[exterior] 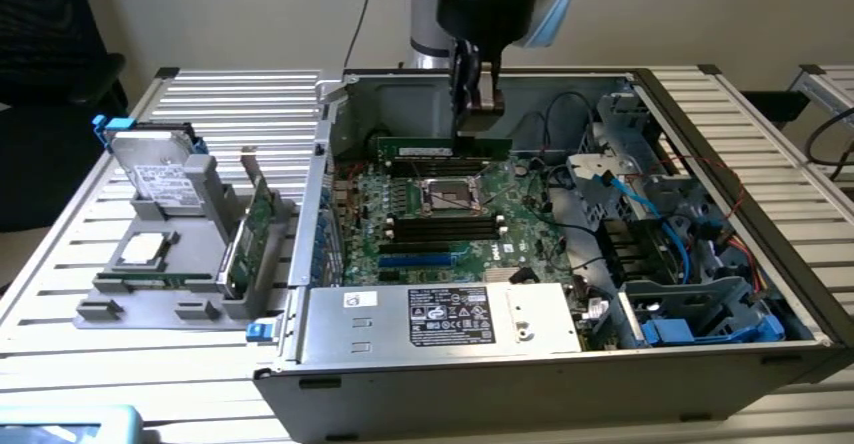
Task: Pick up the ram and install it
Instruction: 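Pick up the ram and move it above insertion slot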
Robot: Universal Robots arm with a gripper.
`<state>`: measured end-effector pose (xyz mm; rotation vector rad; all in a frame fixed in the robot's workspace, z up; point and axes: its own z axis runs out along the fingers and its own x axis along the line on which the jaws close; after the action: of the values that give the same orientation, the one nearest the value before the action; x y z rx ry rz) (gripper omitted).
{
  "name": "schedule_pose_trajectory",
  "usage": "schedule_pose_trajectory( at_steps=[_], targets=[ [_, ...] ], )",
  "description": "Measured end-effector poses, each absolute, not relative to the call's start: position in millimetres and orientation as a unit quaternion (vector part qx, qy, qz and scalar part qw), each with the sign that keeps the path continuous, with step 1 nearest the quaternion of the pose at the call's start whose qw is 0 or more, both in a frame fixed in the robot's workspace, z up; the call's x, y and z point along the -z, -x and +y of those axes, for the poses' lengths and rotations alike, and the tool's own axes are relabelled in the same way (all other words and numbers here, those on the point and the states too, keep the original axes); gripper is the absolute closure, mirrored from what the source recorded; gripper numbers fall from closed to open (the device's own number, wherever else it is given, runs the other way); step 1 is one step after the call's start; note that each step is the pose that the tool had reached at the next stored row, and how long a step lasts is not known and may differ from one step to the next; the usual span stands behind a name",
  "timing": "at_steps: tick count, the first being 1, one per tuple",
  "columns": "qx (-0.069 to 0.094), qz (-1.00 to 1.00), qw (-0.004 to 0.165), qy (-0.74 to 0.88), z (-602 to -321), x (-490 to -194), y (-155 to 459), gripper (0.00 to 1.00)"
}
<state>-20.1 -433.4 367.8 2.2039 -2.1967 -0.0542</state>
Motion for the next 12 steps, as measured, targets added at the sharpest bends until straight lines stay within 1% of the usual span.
schedule_pose_trajectory(
  at_steps=[8,12],
  targets=[
    [0.017,-0.705,0.014,-0.709,-411.8,-359.6,10.1,0.87],
    [0.016,-0.705,0.014,-0.709,-405.5,-354.4,9.6,0.87]
  ],
)
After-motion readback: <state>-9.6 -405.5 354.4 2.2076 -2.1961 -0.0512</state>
